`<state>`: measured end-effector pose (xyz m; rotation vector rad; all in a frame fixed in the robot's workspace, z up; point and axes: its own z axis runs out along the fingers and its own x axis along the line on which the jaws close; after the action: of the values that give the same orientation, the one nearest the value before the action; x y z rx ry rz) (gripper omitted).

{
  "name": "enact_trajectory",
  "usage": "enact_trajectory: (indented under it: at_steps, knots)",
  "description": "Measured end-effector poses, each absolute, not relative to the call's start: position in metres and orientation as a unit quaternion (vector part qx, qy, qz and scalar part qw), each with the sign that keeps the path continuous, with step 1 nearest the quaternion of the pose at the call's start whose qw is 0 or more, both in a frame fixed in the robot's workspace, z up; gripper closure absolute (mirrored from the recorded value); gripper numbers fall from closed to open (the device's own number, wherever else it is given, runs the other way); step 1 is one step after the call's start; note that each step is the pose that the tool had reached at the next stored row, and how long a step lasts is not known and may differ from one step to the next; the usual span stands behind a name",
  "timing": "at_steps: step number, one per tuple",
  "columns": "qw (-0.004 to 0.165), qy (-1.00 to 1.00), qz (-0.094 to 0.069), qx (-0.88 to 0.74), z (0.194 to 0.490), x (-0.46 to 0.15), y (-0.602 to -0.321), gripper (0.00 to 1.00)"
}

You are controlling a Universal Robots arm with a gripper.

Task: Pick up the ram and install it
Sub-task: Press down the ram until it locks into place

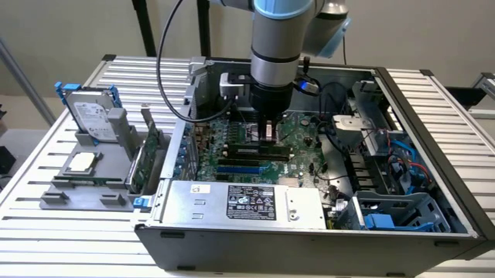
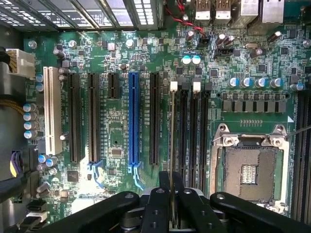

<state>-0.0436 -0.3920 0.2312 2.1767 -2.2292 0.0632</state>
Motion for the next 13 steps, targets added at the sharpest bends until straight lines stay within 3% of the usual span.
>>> enact_trajectory:
  at_steps: [13]
  knots:
    - [0.015,-0.719,0.025,0.695,0.2302,-0.0450,-0.3893,1.00]
